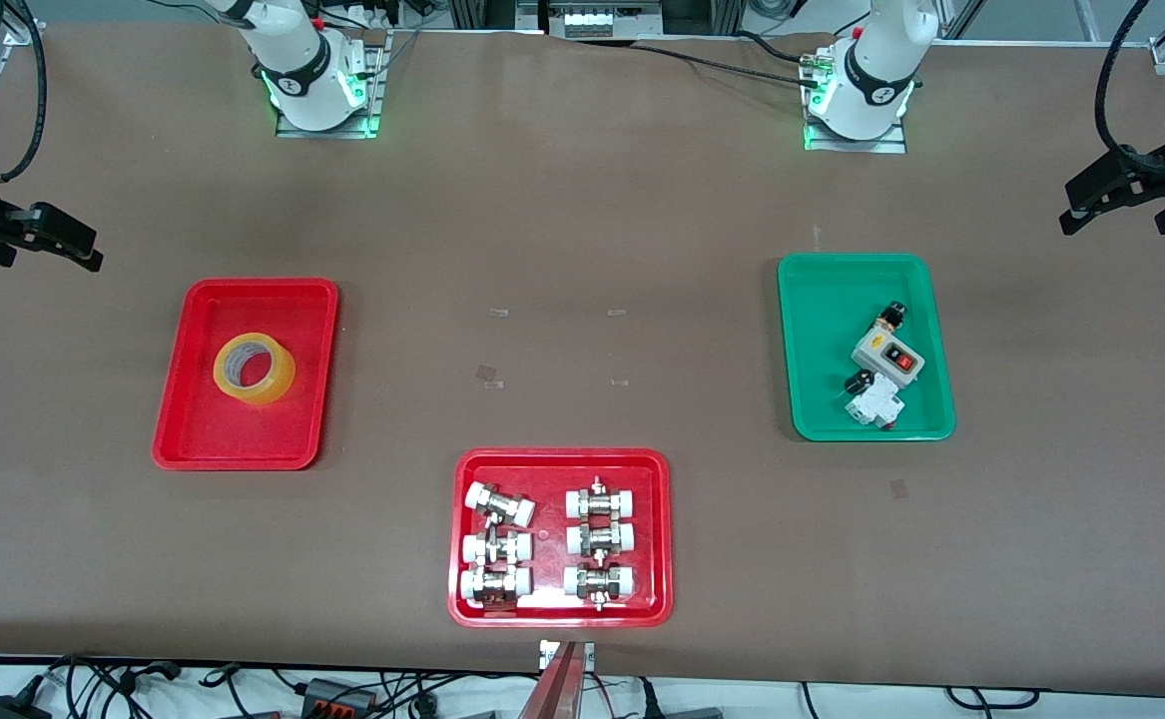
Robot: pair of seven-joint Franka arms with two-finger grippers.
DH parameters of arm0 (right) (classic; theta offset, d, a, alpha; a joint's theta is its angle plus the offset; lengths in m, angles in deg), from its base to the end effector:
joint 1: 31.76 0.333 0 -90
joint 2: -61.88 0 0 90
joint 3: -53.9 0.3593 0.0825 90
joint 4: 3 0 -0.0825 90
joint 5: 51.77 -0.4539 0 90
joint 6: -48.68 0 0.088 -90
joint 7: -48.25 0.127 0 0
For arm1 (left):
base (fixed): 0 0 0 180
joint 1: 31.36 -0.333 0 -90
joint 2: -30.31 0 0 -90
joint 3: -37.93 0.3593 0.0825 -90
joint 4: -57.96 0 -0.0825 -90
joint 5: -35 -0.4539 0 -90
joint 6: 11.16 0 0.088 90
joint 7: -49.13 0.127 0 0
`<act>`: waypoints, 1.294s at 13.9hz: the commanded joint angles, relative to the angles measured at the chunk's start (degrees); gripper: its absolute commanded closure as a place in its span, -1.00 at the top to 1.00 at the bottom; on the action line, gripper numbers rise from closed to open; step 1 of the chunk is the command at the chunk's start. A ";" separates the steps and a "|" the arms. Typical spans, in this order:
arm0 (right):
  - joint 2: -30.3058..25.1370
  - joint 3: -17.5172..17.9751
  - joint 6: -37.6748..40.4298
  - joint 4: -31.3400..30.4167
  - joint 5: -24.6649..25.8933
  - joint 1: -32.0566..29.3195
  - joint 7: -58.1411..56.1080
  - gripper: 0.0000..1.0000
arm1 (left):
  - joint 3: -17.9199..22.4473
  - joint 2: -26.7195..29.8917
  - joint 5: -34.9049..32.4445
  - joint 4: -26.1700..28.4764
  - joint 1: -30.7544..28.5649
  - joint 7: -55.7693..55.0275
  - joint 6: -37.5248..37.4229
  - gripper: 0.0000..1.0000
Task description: Left arm passes tape to right arm into tray
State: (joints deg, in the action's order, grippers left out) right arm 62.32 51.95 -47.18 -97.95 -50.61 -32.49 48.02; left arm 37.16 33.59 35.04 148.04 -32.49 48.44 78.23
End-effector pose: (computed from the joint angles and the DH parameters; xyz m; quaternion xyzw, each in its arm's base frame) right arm 0.6331 -0.0319 0.6049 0.9997 -0.0204 0.0038 0.0103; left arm 0.6040 0.0035 0.6812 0.9997 0.0092 0.0226 0.0000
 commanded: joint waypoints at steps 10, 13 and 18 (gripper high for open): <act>-1.32 0.46 -0.64 -1.55 -1.69 -1.12 -2.06 1.00 | -0.29 -0.12 -0.22 -0.52 -0.10 0.34 -0.18 1.00; -1.75 0.37 -0.12 -1.99 -1.61 -0.85 -2.41 1.00 | -0.29 -0.12 -0.22 -0.52 -0.10 0.34 -0.18 1.00; -2.28 0.37 -0.03 -2.26 -1.25 -0.85 -3.20 1.00 | -0.29 -0.12 -0.30 -0.52 -0.10 0.34 -0.18 1.00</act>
State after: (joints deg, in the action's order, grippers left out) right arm 62.10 51.94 -46.87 -98.21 -51.33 -32.76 45.99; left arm 37.15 33.59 35.04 148.04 -32.49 48.44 78.23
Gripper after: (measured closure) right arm 0.000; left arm 0.000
